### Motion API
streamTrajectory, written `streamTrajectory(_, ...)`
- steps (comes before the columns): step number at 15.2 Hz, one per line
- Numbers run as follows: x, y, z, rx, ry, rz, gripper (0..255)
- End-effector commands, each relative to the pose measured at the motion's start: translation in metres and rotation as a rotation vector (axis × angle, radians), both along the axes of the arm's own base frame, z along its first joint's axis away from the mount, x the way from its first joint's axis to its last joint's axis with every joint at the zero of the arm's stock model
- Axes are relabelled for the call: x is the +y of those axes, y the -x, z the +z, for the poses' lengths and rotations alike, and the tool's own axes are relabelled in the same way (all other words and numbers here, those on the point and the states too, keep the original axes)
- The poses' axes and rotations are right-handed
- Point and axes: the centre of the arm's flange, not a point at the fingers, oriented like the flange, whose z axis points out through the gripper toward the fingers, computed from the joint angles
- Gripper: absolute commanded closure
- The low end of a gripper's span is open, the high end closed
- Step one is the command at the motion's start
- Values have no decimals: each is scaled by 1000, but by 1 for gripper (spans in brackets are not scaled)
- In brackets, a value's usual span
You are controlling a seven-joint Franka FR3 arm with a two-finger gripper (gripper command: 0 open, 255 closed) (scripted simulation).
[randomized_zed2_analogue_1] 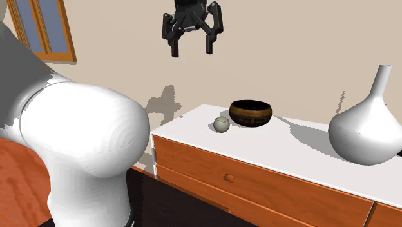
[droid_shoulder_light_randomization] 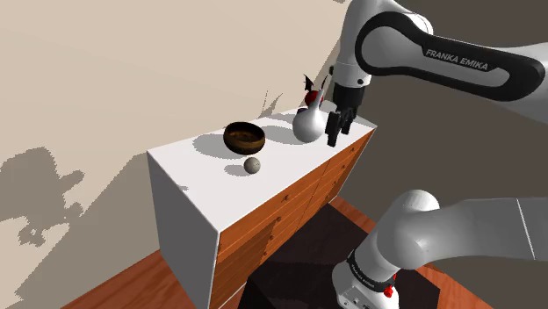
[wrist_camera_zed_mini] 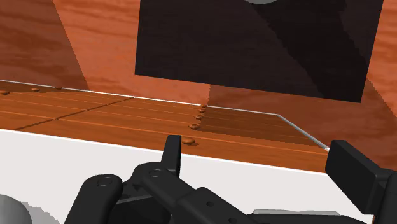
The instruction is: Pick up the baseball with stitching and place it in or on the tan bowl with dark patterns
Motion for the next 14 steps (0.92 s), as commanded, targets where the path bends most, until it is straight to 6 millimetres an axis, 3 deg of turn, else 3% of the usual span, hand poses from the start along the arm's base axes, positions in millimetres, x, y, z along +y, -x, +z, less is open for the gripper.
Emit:
streamTrajectory(1,0,0,0,0,0,0,0)
streamTrajectory(14,2,-130,-112,10,-37,90,0)
